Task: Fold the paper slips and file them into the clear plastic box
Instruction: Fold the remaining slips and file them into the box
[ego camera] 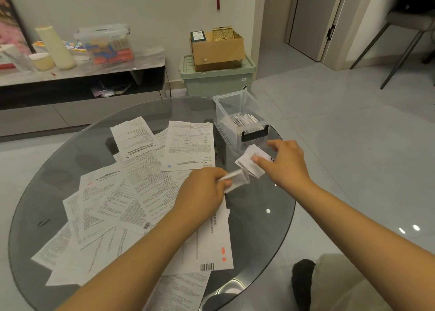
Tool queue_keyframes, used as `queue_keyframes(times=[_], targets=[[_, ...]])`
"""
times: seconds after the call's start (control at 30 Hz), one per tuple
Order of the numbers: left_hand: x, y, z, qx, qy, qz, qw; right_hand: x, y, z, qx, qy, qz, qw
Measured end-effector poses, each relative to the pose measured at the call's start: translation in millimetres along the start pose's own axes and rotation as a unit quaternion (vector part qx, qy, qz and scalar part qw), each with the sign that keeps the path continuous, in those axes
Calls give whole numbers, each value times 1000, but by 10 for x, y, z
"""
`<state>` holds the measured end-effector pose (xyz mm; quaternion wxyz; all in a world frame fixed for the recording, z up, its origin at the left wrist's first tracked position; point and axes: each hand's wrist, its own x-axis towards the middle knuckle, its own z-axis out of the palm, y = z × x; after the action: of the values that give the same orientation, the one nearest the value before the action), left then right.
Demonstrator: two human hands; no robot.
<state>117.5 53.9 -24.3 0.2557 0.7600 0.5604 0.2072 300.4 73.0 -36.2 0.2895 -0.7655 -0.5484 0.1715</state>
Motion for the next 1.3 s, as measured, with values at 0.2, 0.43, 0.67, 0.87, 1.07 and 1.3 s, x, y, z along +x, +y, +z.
queue_keyframes(times=[0.2, 0.43, 0.67, 0.87, 1.07, 1.3], targets=[[5, -42, 14, 117, 18, 85, 989, 42, 37, 128, -68, -49, 36, 996], [-5, -63, -46, 129, 98, 197, 967, -73, -93, -37, 79, -96, 20, 992], [-21, -41, -114, 97, 106, 218, 965, -134, -163, -226, 192, -132, 64, 970], [-35, -40, -133, 124, 19, 230, 965, -170, -155, -288, 281, -145, 110, 942], [-29, -68, -87, 125, 40, 222, 966, -254, -224, -316, 226, -245, 41, 942], [-41, -52, -99, 139, 48, 224, 963, -329, -282, -360, 108, -293, -70, 948]])
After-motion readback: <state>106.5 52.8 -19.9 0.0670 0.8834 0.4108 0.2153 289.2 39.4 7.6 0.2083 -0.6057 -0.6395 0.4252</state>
